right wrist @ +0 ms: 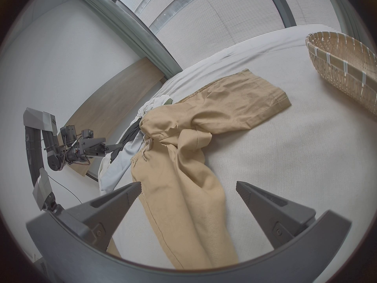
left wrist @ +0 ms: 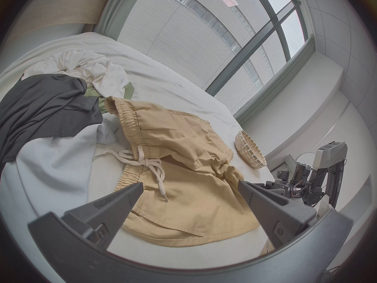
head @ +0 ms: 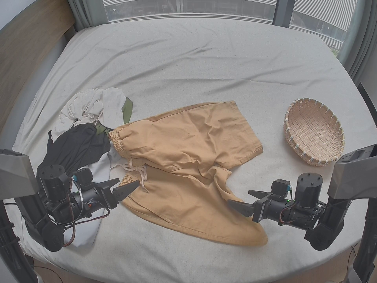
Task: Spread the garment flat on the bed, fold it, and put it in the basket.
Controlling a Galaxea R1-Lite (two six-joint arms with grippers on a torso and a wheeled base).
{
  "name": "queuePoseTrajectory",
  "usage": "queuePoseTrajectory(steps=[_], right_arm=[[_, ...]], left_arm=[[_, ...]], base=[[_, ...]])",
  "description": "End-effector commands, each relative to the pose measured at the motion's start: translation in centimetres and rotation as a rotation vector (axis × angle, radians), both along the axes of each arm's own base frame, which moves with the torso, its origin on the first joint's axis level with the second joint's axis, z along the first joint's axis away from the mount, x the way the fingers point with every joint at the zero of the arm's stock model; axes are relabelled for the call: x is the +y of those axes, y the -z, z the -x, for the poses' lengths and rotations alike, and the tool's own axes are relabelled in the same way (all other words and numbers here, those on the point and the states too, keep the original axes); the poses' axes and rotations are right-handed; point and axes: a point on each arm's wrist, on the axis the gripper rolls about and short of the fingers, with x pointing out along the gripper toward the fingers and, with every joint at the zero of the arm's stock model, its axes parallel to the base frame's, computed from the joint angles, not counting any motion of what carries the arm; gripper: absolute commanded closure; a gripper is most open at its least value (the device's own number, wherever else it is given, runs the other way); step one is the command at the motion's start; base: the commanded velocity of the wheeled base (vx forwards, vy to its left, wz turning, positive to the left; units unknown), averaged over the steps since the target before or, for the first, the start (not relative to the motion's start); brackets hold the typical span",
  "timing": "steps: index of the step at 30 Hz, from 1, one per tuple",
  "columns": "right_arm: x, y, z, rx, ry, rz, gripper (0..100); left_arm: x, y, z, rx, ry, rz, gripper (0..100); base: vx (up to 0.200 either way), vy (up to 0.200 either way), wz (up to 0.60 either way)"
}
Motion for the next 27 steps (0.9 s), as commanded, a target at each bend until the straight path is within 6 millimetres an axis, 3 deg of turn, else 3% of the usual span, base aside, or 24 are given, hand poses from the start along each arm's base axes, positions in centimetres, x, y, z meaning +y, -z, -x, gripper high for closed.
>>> queuePoseTrajectory(steps=[1,7,19,27], right_arm=[[0.3,1.8,-0.2,0.046,-0.008,0.025,0],[0.9,2.3,0.3,0.064,-0.035,0.033,0],[5.5,-1.4,5.3,0.044,-0.236,-0.059,0],[6.1,0.2,5.1,0.085,-0.243,-0.041,0]], left_arm=[[0.1,0.0,0.0,0.001,-0.003,0.000,0],[0.1,0.0,0.0,0.000,-0.002,0.001,0],[0.1,-0.1,0.1,0.000,-0.005,0.001,0],[0.2,0.2,0.2,0.012,-0.005,-0.002,0]], base=[[0.000,0.000,0.00],[0.000,0.000,0.00],[0.000,0.000,0.00],[0.000,0.000,0.00]])
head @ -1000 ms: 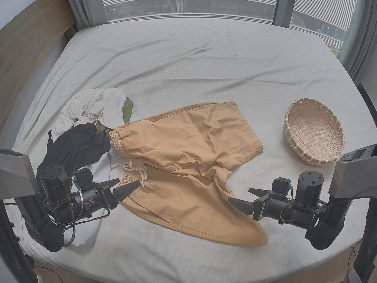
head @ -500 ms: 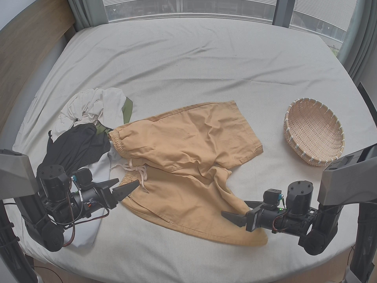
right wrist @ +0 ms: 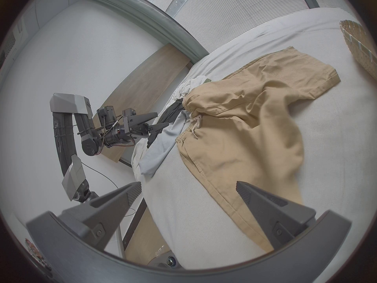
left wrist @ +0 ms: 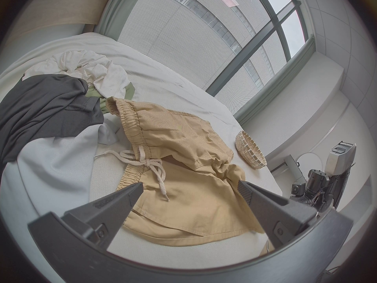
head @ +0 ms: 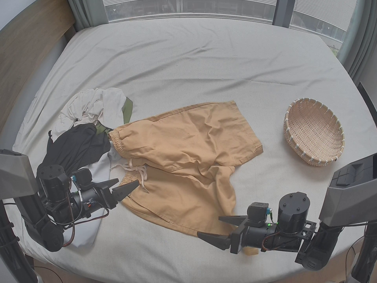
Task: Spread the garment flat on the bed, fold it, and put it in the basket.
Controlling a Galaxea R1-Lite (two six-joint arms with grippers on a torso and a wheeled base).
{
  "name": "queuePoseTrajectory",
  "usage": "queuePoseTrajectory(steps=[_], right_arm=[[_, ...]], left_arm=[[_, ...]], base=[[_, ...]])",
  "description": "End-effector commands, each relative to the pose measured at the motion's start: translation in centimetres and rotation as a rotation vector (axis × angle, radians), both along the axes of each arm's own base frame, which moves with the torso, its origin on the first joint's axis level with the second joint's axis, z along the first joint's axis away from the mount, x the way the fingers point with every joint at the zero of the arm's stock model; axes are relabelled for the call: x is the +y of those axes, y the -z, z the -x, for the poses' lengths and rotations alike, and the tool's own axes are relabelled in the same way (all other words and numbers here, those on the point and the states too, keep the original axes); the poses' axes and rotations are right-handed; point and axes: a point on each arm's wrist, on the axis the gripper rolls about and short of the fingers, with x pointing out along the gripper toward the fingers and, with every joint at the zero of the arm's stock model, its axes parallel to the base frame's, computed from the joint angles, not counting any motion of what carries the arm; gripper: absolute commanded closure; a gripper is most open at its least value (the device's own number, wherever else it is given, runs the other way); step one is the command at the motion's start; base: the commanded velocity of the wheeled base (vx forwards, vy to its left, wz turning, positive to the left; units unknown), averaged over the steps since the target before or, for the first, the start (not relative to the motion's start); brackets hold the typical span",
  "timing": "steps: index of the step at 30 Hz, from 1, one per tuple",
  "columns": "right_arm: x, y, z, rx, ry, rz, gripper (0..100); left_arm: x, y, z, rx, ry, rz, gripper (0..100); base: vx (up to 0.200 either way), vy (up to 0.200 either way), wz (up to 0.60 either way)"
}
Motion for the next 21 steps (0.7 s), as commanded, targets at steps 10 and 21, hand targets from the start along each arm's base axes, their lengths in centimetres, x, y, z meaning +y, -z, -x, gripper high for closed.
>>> queuePoseTrajectory(steps=[10,21], right_arm=[[-1.5,-2.3,-1.8,-0.076,0.081,-0.059,0],[-6.4,-3.8,-4.5,-0.146,0.336,-0.053,0]], left_arm=[[0.1,0.2,0.2,0.014,-0.003,-0.002,0],[0.0,0.2,0.2,0.012,0.000,-0.002,0]], base=[[0.000,0.000,0.00],[0.000,0.000,0.00]])
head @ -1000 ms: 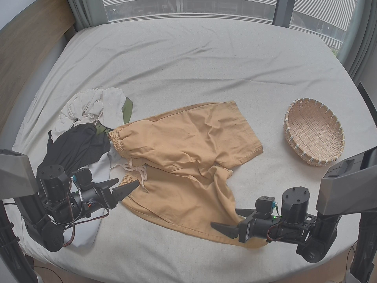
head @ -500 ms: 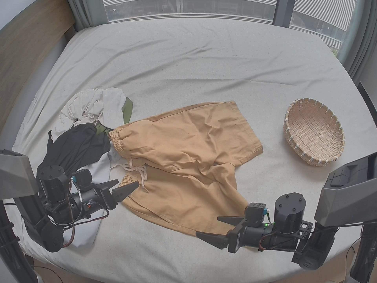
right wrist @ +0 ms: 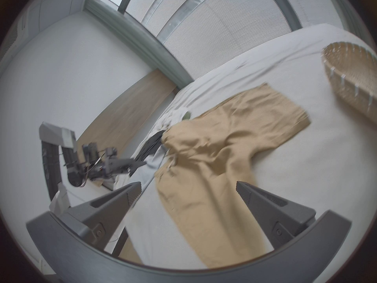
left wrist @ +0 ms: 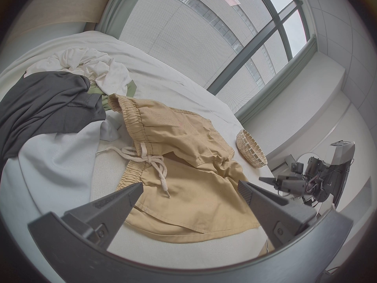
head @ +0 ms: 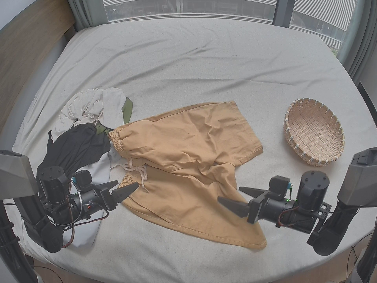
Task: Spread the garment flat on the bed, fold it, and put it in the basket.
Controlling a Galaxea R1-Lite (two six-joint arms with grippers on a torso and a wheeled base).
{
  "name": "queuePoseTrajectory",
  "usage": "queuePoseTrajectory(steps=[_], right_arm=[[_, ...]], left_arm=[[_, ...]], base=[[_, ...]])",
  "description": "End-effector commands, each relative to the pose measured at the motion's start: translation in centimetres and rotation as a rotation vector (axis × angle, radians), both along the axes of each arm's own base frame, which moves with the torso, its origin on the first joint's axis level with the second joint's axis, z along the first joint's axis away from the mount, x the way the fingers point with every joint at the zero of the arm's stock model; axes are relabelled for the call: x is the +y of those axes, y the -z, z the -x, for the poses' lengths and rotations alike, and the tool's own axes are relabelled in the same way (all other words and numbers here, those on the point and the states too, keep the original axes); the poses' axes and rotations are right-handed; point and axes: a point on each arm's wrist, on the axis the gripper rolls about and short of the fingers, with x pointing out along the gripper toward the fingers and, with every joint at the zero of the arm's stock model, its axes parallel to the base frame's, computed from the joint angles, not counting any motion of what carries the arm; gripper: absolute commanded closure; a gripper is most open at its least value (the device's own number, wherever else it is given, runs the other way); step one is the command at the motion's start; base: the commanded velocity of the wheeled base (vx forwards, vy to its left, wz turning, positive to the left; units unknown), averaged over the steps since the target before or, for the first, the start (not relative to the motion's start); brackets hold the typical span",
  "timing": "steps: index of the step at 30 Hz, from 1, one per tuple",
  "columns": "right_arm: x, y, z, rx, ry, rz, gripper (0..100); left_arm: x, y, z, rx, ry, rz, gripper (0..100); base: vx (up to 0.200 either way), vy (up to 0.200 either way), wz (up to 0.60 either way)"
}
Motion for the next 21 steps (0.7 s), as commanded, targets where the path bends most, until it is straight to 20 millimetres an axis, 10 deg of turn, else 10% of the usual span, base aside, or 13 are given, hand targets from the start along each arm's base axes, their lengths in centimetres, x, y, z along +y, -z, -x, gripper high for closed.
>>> queuePoseTrajectory(steps=[1,8,21], right_arm=[[-2.4,0.5,-1.5,0.001,0.122,0.026,0],[-2.0,5.5,-2.7,0.124,0.121,0.108,0],[1.5,6.0,-0.7,0.147,-0.011,0.105,0]], left_arm=[[0.0,0.0,0.0,0.000,0.001,0.000,0],[0.0,0.0,0.0,-0.001,0.000,0.001,0],[0.0,0.0,0.2,0.002,0.000,0.000,0]], base=[[0.000,0.000,0.00],[0.000,0.000,0.00],[0.000,0.000,0.00]])
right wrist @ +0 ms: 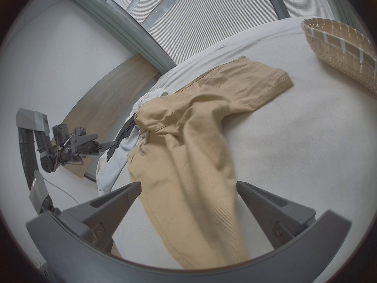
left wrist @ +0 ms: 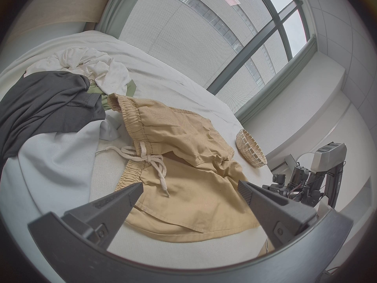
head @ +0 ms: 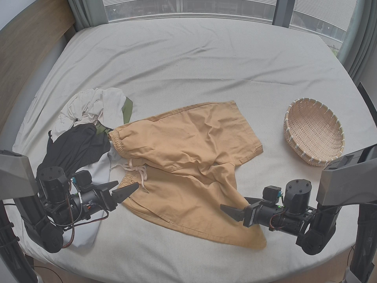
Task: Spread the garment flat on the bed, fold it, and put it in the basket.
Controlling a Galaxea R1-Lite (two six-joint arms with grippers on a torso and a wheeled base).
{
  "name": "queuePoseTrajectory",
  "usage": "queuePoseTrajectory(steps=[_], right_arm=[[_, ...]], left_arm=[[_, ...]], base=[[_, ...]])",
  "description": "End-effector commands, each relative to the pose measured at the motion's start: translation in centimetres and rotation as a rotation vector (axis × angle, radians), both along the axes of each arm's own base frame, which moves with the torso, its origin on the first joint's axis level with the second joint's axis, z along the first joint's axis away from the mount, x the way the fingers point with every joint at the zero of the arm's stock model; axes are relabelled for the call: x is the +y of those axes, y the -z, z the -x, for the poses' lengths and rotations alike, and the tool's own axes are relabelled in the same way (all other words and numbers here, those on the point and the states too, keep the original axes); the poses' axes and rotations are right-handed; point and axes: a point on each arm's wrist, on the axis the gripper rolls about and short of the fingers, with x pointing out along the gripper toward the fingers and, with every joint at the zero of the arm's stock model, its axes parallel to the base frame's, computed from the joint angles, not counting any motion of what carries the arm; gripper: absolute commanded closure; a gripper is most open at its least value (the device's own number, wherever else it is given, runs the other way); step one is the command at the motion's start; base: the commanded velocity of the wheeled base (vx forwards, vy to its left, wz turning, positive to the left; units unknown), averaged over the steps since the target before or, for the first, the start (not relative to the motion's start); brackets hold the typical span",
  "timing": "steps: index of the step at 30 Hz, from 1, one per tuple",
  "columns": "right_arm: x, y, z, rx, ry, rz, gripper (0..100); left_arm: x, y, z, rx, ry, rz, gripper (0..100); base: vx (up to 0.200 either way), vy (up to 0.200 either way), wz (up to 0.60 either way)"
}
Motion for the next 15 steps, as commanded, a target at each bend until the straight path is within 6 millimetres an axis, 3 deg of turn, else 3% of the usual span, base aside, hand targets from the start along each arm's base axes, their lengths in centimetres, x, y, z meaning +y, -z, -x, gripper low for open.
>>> queuePoseTrajectory(steps=[1,6,10,15], right_arm=[[1.4,0.3,1.3,0.035,-0.058,-0.007,0],[2.8,-0.1,2.3,0.044,-0.110,-0.034,0],[3.7,-2.2,3.0,-0.011,-0.147,-0.078,0],[4.4,-2.1,3.9,0.003,-0.178,-0.078,0]], left_arm=[[0.0,-0.1,0.1,-0.001,0.000,0.001,0],[0.0,0.0,0.2,0.002,0.000,0.000,0],[0.1,0.1,0.2,0.008,-0.002,-0.001,0],[0.0,0.1,0.2,0.008,0.000,-0.002,0]], base=[[0.000,0.000,0.00],[0.000,0.000,0.00],[0.000,0.000,0.00],[0.000,0.000,0.00]])
